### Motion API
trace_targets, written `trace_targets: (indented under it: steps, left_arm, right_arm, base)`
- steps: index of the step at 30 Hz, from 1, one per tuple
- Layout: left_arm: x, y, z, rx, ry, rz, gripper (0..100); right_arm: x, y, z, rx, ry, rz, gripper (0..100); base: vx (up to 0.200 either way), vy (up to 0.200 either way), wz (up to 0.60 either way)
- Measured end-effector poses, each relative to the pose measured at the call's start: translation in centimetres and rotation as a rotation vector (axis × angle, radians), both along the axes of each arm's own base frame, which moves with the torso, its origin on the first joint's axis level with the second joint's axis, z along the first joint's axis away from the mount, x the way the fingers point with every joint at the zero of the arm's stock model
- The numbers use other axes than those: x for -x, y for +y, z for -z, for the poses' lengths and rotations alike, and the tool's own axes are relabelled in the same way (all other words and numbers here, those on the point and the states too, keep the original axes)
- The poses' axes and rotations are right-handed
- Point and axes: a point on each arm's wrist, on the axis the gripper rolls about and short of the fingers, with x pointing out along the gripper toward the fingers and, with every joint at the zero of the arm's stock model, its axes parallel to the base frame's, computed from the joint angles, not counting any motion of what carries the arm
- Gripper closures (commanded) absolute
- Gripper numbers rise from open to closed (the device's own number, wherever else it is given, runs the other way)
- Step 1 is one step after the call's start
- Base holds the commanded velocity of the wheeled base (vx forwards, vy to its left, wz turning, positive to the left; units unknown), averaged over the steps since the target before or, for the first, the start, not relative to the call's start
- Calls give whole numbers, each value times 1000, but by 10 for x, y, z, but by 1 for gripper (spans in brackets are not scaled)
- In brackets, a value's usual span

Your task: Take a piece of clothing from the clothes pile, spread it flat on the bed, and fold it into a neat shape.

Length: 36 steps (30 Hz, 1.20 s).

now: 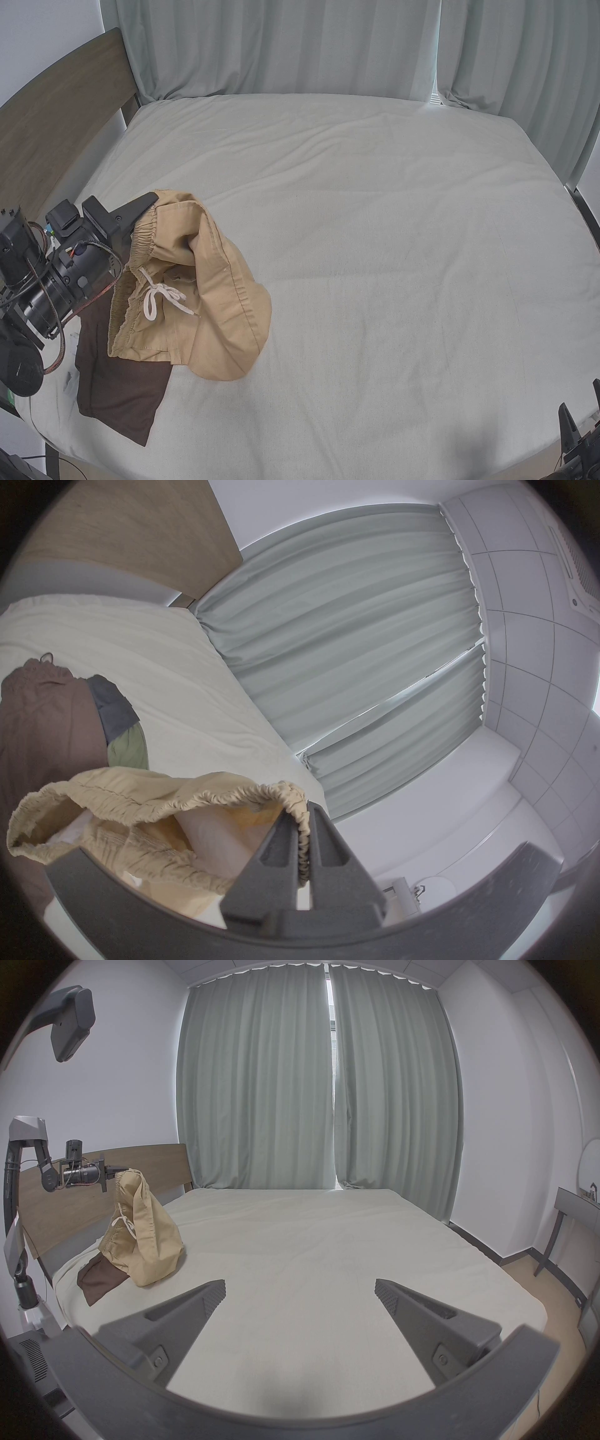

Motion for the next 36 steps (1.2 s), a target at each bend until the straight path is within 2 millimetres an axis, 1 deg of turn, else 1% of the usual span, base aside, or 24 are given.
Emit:
trace_targets:
  steps: [8, 12, 17, 21, 24, 25, 29, 36]
  left_arm:
    - [7, -20, -9, 126, 14, -47, 100]
    - [11, -32, -12, 180, 24, -33, 100]
    - [18, -44, -16, 243, 29, 14, 100]
    - [24, -54, -22, 332, 22, 77, 100]
    - [28, -63, -22, 366, 40, 125, 100]
    - [31, -68, -21, 377, 51, 153, 100]
    - [36, -80, -20, 388, 71, 211, 100]
    - [40, -110, -21, 390, 85, 316, 100]
  right_arm:
    - [0, 0, 0, 0, 0, 1, 0]
    - [0, 0, 0, 0, 0, 1, 0]
    - [0, 0, 0, 0, 0, 0, 0]
    - [0, 0, 0, 0, 0, 0, 0]
    - [0, 0, 0, 0, 0, 0, 0]
    - [0, 0, 0, 0, 0, 0, 0]
    - [0, 0, 0, 0, 0, 1, 0]
    - [0, 0, 0, 0, 0, 1, 0]
  base:
    - [0, 0, 0]
    - [0, 0, 0]
    - [0, 0, 0]
    - [0, 0, 0]
    - [0, 0, 0]
    - [0, 0, 0]
    - [0, 0, 0]
    - [0, 0, 0]
